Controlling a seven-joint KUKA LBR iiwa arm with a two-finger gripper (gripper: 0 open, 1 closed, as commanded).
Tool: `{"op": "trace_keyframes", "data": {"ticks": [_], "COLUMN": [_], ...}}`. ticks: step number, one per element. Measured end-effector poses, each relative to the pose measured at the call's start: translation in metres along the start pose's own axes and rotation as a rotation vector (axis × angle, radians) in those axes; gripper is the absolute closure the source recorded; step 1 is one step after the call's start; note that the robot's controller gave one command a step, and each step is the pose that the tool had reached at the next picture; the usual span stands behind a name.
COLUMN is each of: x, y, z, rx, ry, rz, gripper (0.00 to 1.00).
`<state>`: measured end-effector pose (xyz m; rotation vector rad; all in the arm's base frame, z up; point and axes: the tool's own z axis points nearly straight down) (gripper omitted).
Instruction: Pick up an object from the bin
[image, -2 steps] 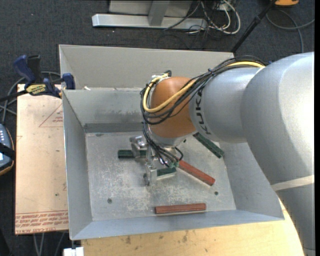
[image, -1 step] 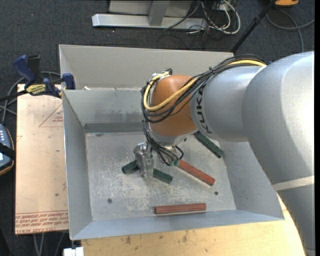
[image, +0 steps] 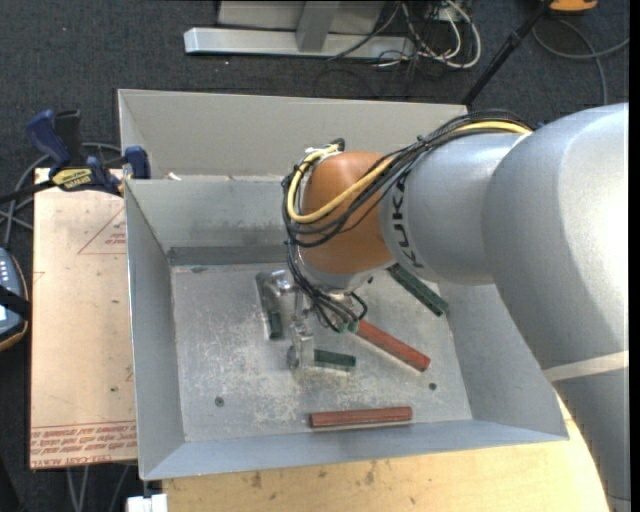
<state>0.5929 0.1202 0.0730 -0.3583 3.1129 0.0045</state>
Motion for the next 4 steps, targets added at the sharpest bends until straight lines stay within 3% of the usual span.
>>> {"op": "trace_keyframes", "data": {"ticks": [1,2,3,4], "x": [0.062,0.073,0.072,0.135], "y": [-0.063,-0.072,-0.072,-0.09], "z": [-0.021,0.004,0.002,-0.132], "rx": [0.003,0.002,0.002,0.004], "ry": [0.008,0.012,0.008,0.002], "rz": [0.251,0.264,0.264,0.128], "gripper": [0.0,0.0,1.0,1.0]}}
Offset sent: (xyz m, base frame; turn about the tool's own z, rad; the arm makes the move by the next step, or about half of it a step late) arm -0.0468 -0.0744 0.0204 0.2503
